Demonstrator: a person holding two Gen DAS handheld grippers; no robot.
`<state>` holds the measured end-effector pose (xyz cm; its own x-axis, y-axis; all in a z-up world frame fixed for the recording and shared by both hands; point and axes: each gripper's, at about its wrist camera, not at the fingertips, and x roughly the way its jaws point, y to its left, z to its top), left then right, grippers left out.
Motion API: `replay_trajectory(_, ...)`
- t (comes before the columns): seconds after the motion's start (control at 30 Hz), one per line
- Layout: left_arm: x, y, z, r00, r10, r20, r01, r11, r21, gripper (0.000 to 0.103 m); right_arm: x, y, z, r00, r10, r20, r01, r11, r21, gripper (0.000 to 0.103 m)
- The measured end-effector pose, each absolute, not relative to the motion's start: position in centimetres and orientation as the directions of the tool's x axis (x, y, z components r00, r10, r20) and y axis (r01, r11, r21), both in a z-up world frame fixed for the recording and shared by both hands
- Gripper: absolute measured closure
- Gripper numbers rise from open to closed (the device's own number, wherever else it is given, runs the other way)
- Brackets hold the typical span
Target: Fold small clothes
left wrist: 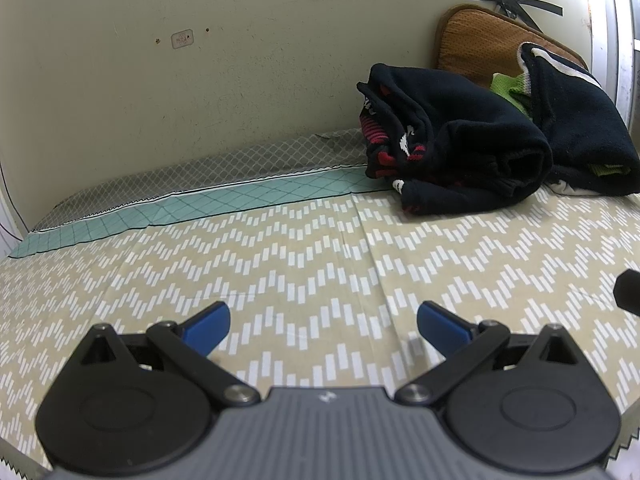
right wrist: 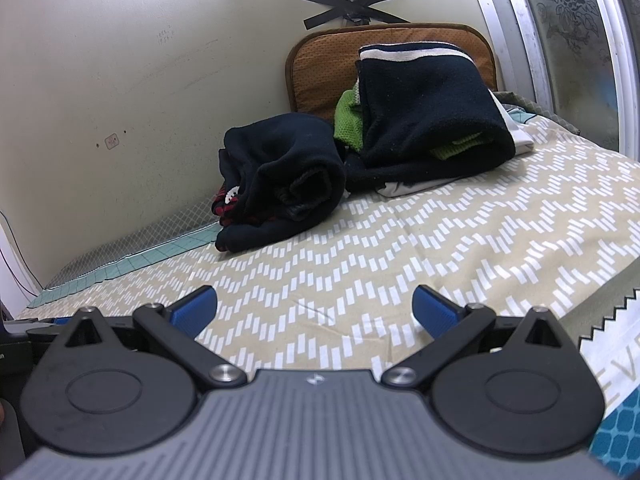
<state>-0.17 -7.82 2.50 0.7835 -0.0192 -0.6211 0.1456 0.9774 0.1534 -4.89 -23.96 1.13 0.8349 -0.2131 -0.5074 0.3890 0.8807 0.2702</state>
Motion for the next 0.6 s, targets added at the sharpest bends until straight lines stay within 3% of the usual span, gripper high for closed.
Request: replay_trajectory(0.6, -0.20, -7.78, 2.55, 0.783, -0.018, -0.621, 0.146, 0.977, 0.156, 0.000, -4.90, -24.05, 1.10, 0.836, -0.211, -0.507, 0.387, 0.881, 0.271, 0.000)
